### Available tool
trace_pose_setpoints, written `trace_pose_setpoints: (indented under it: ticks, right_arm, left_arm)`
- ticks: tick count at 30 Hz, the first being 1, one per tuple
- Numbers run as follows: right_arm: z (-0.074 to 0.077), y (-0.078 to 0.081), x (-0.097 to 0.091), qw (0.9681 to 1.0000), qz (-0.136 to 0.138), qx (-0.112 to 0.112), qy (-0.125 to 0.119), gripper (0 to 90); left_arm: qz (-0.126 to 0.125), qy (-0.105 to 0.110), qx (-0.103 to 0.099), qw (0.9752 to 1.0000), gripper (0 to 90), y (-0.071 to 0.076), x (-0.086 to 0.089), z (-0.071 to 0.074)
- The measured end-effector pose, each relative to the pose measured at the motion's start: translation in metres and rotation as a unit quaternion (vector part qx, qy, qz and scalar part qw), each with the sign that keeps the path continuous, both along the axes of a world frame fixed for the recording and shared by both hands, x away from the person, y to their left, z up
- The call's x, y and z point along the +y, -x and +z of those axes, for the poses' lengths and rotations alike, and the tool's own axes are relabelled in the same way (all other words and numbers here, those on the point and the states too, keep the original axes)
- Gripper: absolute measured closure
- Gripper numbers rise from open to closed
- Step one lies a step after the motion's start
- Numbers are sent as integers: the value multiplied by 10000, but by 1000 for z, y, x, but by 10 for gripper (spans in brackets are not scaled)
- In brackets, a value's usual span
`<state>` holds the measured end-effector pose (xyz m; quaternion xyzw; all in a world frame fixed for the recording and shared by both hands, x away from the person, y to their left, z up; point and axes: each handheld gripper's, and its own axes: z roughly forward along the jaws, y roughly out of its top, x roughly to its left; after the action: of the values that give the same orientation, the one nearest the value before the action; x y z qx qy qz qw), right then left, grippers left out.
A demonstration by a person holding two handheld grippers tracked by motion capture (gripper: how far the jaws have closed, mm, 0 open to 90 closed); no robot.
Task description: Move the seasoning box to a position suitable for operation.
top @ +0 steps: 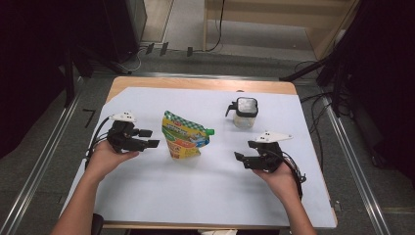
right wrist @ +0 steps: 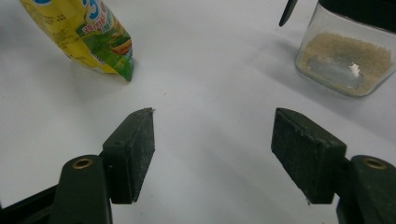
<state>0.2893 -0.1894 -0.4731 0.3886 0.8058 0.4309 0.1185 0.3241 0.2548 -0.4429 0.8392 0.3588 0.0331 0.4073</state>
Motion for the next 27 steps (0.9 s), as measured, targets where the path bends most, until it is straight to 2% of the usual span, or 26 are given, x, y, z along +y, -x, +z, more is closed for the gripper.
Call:
trace_pose_setpoints:
  ticks: [14,16,17,20,24,27]
  right_arm:
    - [1,1,-2,9999,-120,-80,-60,382]
    - [1,0,-5,9998,-134,-62,-136,396]
    - [1,0,-7,9996,-224,52,-184,409]
    - [1,-2,-9,9991,-336,137,-239,413]
    - [1,-2,-9,9991,-366,105,-208,421]
    - [1,-2,-9,9990,-343,194,-191,448]
  left_arm:
    - [-82,-26,-26,10000,418,-2,0,3]
    - [-95,-9,-67,9999,428,-2,0,4]
    - [-118,-6,-96,9999,426,-2,0,4]
    - [-137,-66,-93,9998,414,-2,-2,3]
    - [-203,-92,-92,9997,407,-3,-4,2]
    - [-216,-85,-131,9996,396,-3,-4,4]
